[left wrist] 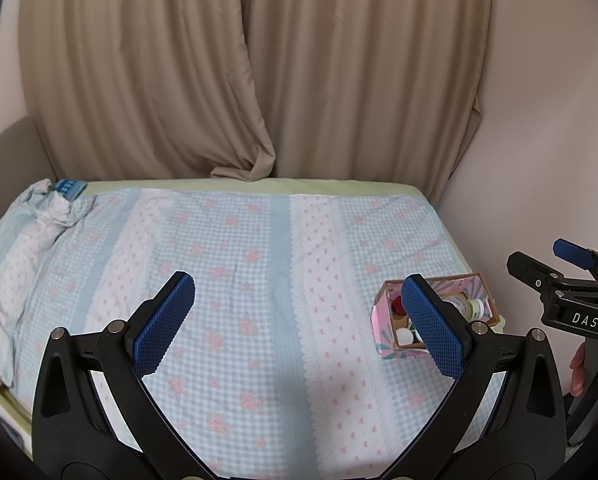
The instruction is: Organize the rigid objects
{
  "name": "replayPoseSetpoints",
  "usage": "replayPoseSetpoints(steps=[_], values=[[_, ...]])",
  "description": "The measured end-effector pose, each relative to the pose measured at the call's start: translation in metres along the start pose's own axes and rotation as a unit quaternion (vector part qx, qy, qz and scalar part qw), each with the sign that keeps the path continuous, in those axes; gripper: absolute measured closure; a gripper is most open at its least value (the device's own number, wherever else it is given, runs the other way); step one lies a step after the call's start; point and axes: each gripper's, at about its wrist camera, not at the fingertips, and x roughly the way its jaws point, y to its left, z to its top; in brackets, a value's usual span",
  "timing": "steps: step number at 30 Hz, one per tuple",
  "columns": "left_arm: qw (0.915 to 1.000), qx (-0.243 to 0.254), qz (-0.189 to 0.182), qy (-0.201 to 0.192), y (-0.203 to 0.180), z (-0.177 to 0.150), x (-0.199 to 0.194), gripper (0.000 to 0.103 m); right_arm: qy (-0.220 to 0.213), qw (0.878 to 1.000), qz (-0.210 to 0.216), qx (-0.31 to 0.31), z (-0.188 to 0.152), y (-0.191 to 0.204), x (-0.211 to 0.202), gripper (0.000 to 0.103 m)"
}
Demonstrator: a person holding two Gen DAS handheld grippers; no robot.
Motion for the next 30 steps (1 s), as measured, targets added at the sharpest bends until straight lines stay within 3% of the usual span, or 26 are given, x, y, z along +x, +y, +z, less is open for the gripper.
replayPoseSetpoints(steps=[30], values=[[1.0, -0.002, 0.006, -0.006, -0.0022, 0.0001, -0.0011, 0.0, -0.005, 1.0, 0.008, -0.001, 0.0058, 0.003, 0.0026, 0.0]])
